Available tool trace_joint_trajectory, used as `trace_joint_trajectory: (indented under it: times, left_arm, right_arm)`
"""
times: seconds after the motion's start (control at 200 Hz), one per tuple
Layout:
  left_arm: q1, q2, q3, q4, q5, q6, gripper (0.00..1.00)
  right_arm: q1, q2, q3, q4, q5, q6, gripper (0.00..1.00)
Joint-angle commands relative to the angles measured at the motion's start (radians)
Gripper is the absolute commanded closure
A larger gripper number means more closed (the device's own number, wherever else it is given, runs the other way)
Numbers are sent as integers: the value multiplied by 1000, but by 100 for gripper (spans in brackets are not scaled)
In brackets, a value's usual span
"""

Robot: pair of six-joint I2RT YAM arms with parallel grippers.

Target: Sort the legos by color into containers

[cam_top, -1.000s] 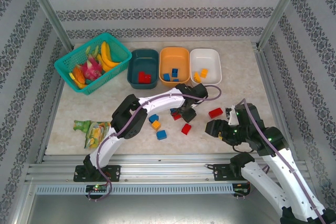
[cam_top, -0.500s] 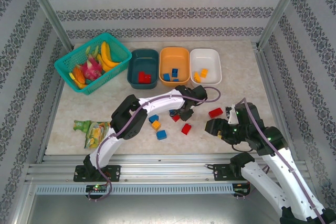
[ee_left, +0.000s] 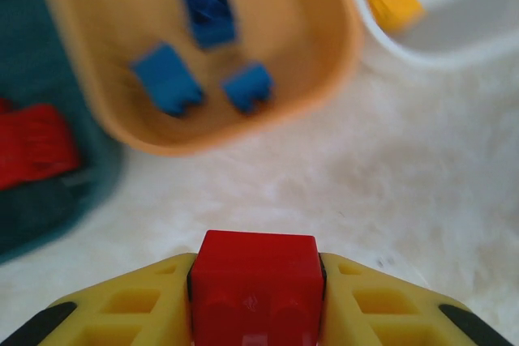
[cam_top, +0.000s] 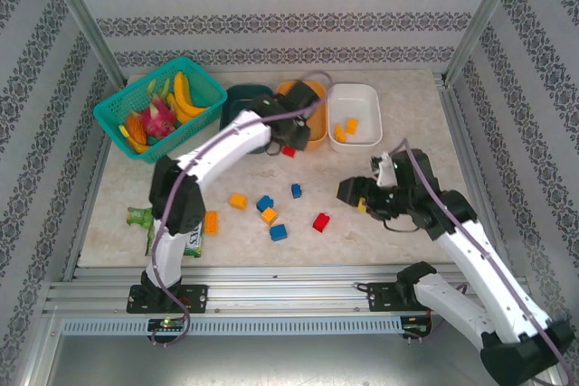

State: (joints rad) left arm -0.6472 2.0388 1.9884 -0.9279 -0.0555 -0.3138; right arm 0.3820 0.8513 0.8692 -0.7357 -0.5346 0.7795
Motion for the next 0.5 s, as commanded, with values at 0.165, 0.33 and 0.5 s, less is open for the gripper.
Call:
trace_joint_trajectory:
  times: [0.165,0.33,0.5]
  left_arm:
    - [231,43,22,133,96,-102,62]
    - [304,213,180,150,147,-113,63]
    - [347,389,372,122,187,-132,62]
  right_arm:
    - [21,297,208,314,-44,23,29]
    - [32,427,315,358,-11,76,29]
    - [34,478,385,357,4,79,29]
